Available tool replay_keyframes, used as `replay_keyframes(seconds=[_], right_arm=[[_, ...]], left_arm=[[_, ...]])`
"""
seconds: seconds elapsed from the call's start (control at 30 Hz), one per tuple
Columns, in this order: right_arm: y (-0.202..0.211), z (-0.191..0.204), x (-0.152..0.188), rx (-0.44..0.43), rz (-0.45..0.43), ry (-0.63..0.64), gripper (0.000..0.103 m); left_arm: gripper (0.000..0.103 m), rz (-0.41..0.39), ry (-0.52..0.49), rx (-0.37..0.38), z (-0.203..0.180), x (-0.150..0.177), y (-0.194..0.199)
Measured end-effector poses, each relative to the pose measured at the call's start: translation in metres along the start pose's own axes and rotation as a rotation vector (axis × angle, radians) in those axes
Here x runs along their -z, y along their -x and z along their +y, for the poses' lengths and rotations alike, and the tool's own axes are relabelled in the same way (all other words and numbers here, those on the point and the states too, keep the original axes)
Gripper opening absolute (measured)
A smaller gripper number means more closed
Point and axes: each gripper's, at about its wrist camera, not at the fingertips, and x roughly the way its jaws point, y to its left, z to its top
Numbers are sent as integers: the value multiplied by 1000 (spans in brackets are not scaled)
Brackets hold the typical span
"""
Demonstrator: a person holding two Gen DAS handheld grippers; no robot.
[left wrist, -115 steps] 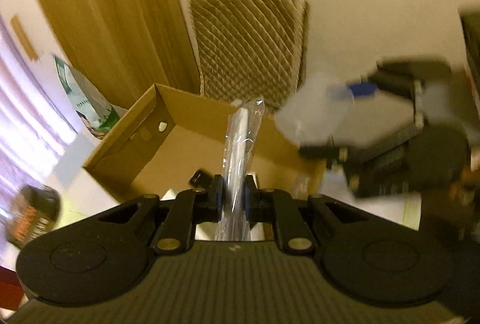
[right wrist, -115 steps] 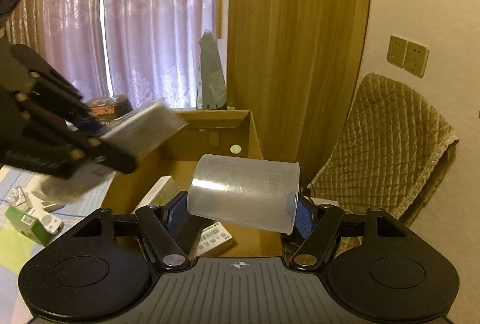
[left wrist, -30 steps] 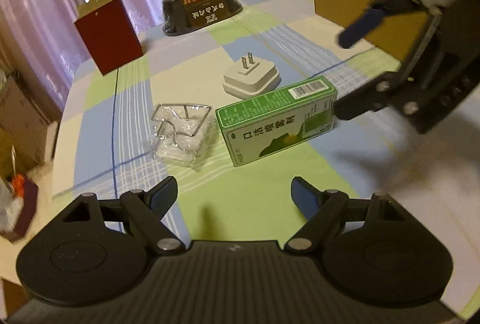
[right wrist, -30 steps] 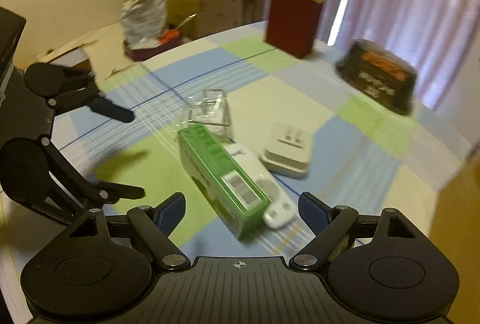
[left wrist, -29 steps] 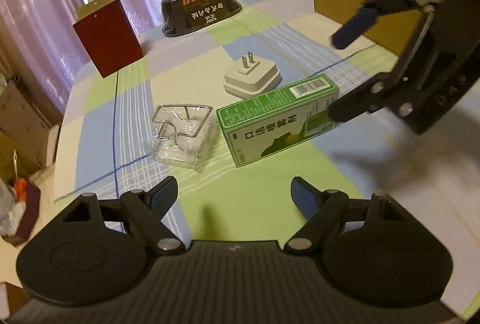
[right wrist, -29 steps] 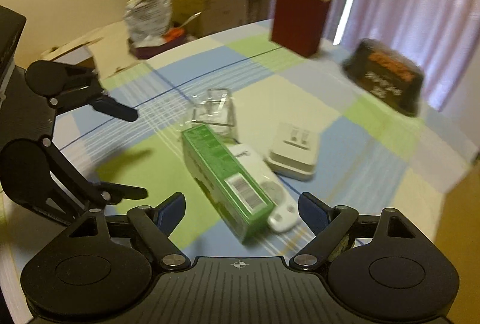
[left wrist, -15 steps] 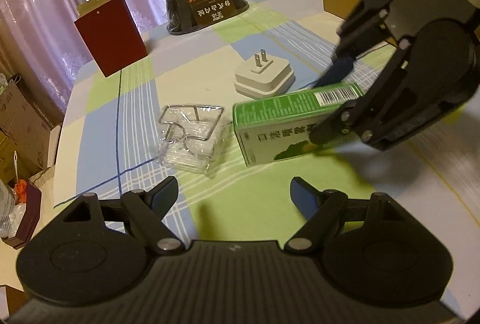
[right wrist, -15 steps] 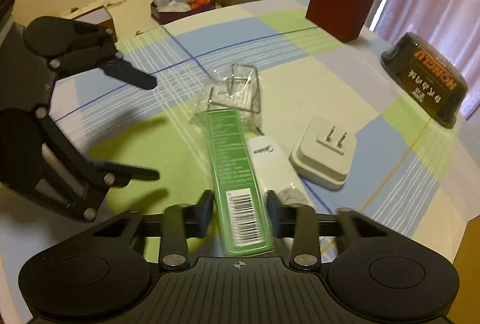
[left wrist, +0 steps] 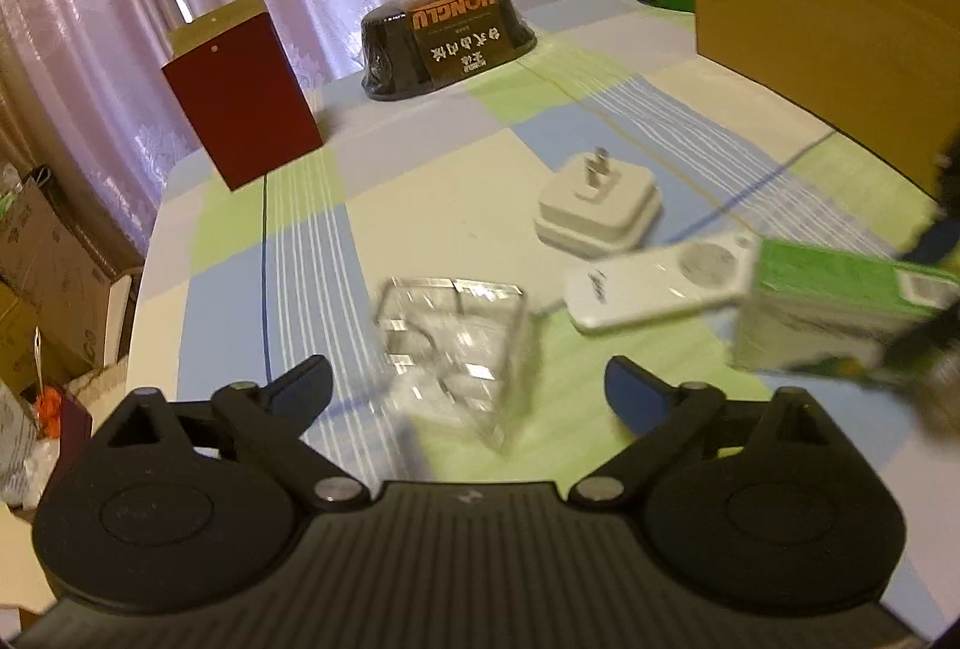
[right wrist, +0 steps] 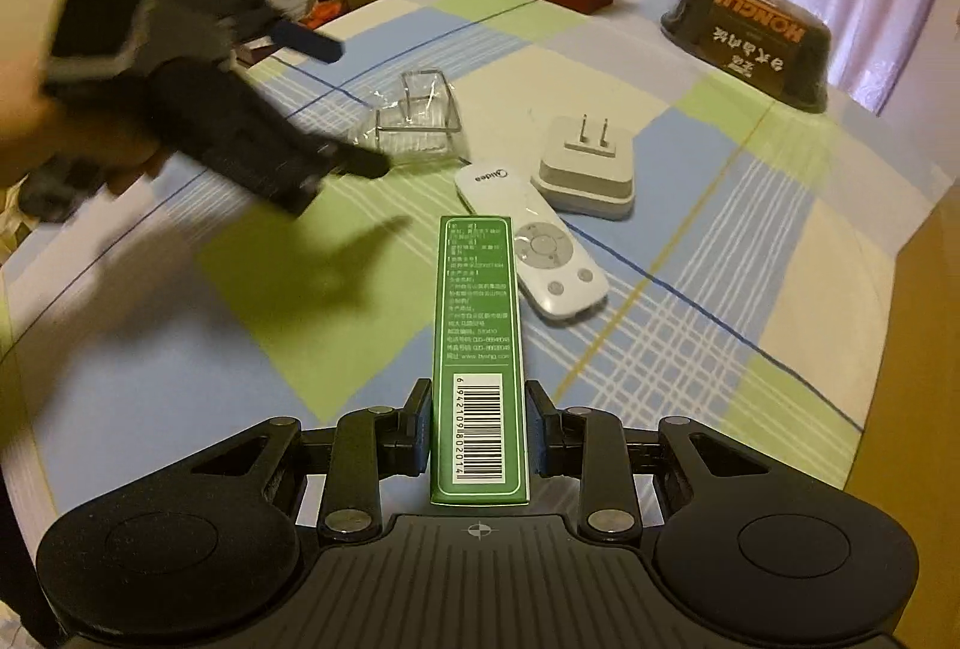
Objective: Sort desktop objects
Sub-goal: 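Grasp the green medicine box with the right tool, then grasp the clear wire-frame holder with the left tool while the right holds the green box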
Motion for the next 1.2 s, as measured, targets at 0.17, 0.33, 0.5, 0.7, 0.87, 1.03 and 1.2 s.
replay_keyframes(seconds=[0.17,0.33,0.5,0.7,0.87,1.03,1.2], right_arm=[[2,4,2,26,-30,-22,30],[-3,6,1,34,-46,-33,30],[-8,5,-1,30,-32,-28,30],[-7,5,0,40,-10,-52,30],[16,14,17,57,-15,-101,30],[44,28,53,101,9,-191,30],[61,37,90,116,11,-304,30]], left_arm=[[97,38,-70,40,8,-8,-28],[95,79,-100,88,14,-8,-46],[74,90,-102,97,18,-11,-51],[62,116,-113,95,13,-15,-39],[62,137,-96,124,-11,0,7],[62,132,-81,180,-57,17,61],[64,137,-75,214,-102,27,85]])
